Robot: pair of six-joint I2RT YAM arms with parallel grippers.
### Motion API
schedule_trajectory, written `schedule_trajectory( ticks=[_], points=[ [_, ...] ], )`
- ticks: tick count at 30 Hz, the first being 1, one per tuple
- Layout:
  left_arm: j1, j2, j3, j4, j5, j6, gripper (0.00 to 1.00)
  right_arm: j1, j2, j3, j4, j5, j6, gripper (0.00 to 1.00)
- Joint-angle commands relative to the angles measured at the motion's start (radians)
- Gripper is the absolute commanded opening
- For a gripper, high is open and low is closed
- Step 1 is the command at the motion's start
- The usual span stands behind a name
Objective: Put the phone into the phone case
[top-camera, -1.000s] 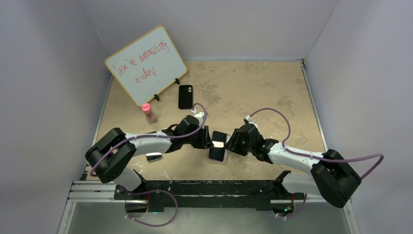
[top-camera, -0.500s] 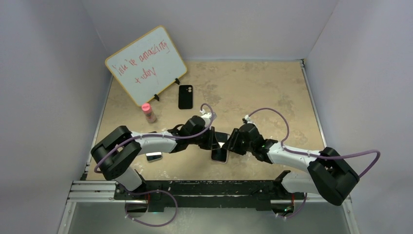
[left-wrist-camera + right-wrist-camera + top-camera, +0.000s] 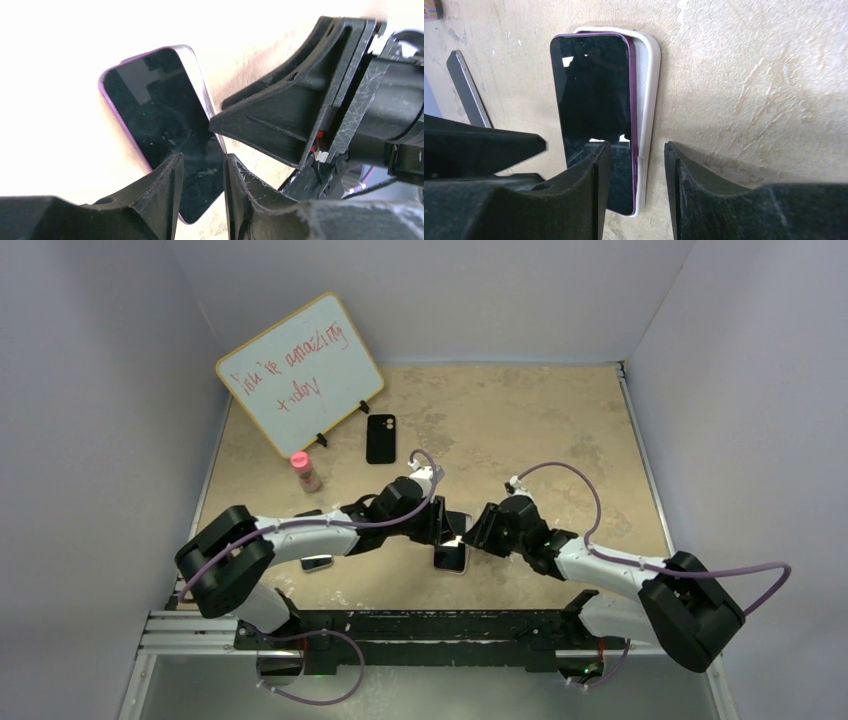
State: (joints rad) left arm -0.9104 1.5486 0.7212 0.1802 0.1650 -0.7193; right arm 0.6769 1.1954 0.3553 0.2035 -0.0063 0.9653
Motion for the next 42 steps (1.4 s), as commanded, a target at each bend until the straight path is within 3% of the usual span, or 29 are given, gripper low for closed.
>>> schedule_trajectory(
  ticks=[1, 20, 31, 38, 42],
  points=[
    [0.014, -0.088, 0.026, -0.085, -0.162, 0.004, 0.39, -0.014, -0.035, 0.007, -0.056, 0.045, -0.037, 0.45],
    [0.046, 0.140, 0.133, -0.064, -0.170, 0.063, 0.24, -0.081, 0.130, 0.052, 0.071, -0.070, -0.078, 0.35],
    [0.047, 0.180, 0.116, 0.069, 0.025, 0.081, 0.09, -0.085, 0.160, 0.006, 0.211, -0.147, -0.109, 0.30],
    [0.044, 0.182, 0.083, 0.090, 0.049, 0.038, 0.08, -0.086, 0.167, -0.006, 0.230, -0.134, -0.113, 0.30],
    [0.047, 0.169, 0.065, 0.052, 0.020, 0.003, 0.13, -0.088, 0.175, 0.003, 0.205, -0.126, -0.113, 0.30]
  ],
)
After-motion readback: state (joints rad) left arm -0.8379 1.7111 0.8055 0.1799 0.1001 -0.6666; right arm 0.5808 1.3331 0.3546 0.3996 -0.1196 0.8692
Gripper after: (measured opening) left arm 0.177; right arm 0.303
